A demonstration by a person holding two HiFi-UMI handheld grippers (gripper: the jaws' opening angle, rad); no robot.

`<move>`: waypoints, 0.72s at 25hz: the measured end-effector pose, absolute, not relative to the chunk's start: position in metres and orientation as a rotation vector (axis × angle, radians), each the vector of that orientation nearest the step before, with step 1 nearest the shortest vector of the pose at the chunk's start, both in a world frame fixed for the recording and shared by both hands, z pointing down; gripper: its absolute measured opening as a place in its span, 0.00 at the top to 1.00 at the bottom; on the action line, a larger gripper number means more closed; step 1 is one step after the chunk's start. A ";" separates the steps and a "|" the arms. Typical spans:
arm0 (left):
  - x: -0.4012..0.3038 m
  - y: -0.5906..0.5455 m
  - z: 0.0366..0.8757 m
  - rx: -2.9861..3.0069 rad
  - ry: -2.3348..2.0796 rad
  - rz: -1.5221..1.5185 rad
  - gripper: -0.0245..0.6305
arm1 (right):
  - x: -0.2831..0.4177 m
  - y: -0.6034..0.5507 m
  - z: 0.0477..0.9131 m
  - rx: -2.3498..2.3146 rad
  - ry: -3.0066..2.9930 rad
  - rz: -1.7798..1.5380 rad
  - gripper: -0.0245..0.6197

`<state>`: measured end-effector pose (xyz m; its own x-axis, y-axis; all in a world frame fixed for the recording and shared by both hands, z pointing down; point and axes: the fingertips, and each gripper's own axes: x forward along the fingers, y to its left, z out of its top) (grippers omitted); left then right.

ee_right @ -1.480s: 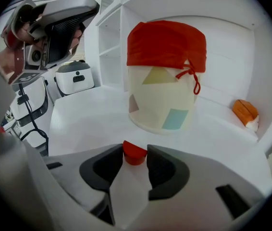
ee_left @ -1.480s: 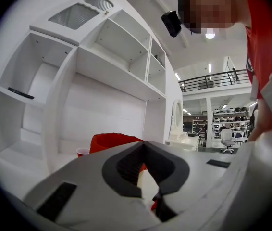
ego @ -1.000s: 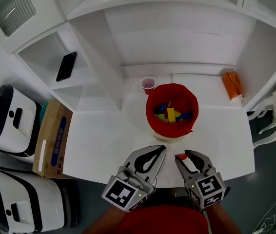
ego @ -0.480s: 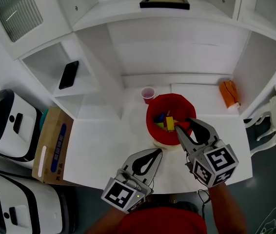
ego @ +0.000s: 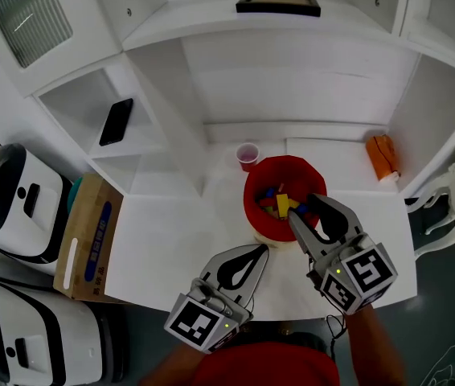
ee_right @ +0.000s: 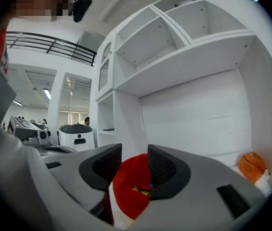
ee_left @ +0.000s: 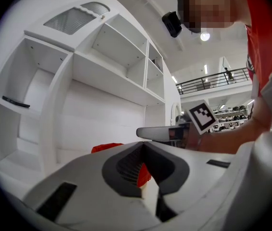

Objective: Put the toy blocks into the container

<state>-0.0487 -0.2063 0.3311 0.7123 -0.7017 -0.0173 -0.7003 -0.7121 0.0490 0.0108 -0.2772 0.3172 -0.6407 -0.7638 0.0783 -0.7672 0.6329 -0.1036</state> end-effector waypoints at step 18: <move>-0.021 -0.167 0.320 2.901 -1.072 -0.018 0.95 | 0.021 -0.170 0.303 1.356 -2.912 -0.048 0.96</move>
